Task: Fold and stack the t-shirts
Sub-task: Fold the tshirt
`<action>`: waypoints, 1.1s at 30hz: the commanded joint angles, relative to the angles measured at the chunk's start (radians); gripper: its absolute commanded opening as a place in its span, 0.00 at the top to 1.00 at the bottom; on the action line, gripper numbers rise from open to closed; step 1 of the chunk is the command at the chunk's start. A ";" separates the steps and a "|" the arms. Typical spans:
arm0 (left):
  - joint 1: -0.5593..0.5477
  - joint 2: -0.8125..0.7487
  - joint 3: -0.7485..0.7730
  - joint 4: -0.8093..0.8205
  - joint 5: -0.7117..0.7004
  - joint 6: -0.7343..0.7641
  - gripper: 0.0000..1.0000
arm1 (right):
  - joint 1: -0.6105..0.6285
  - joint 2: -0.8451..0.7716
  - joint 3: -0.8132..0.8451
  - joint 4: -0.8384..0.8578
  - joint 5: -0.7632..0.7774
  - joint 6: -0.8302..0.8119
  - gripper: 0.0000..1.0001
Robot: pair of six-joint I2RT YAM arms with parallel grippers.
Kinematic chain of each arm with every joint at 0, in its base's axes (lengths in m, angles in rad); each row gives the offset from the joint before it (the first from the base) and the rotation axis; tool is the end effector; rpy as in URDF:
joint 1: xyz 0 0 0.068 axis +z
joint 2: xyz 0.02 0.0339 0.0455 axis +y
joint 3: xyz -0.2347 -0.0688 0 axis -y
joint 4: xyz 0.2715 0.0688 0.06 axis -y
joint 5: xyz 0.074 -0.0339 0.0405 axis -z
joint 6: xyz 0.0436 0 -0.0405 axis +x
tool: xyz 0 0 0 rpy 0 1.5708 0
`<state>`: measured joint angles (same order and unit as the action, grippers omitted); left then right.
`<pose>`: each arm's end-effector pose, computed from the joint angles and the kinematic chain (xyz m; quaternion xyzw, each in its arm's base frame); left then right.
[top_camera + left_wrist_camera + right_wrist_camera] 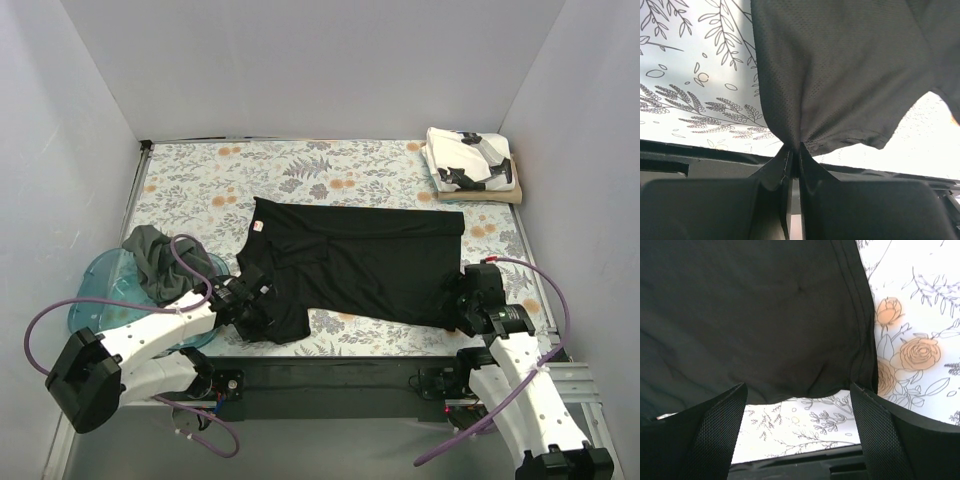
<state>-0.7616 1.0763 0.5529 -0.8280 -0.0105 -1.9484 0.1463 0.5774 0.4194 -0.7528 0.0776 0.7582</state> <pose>0.1446 -0.1372 0.1216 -0.5563 0.8237 -0.1058 0.0285 0.1716 0.0219 0.1653 0.2967 0.8976 0.1085 0.3073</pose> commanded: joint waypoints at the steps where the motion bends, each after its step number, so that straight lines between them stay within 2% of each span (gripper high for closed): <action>1: -0.002 -0.039 0.033 -0.011 -0.014 0.008 1.00 | 0.004 0.056 0.045 -0.043 -0.041 0.015 0.11; 5: -0.002 -0.062 0.041 0.000 -0.020 0.016 1.00 | 0.003 0.105 0.076 -0.089 -0.096 0.000 0.18; 10: -0.002 -0.073 0.041 0.030 -0.032 0.025 1.00 | 0.004 0.127 0.137 -0.192 -0.038 -0.002 0.27; 12: -0.002 -0.072 0.042 0.033 -0.035 0.029 1.00 | 0.004 0.122 0.137 -0.192 -0.032 0.007 0.32; 20: -0.002 -0.079 0.059 0.036 -0.062 0.046 1.00 | 0.004 0.243 0.073 -0.125 -0.070 0.024 0.37; 23: -0.002 -0.079 0.055 0.044 -0.060 0.043 1.00 | 0.003 0.274 0.088 -0.108 -0.013 0.015 0.40; 24: -0.002 -0.079 0.055 0.041 -0.065 0.040 1.00 | 0.003 0.280 0.091 -0.105 0.026 0.012 0.44; 27: -0.002 -0.084 0.056 0.038 -0.077 0.031 1.00 | 0.003 0.297 0.094 -0.089 0.065 0.009 0.49; 33: -0.002 -0.073 0.073 0.040 -0.083 0.031 1.00 | 0.001 0.349 0.107 -0.091 0.059 -0.007 0.51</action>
<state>-0.7616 1.0153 0.5858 -0.7921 -0.0650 -1.9083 0.1463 0.9161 0.4953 -0.8570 0.1066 0.7578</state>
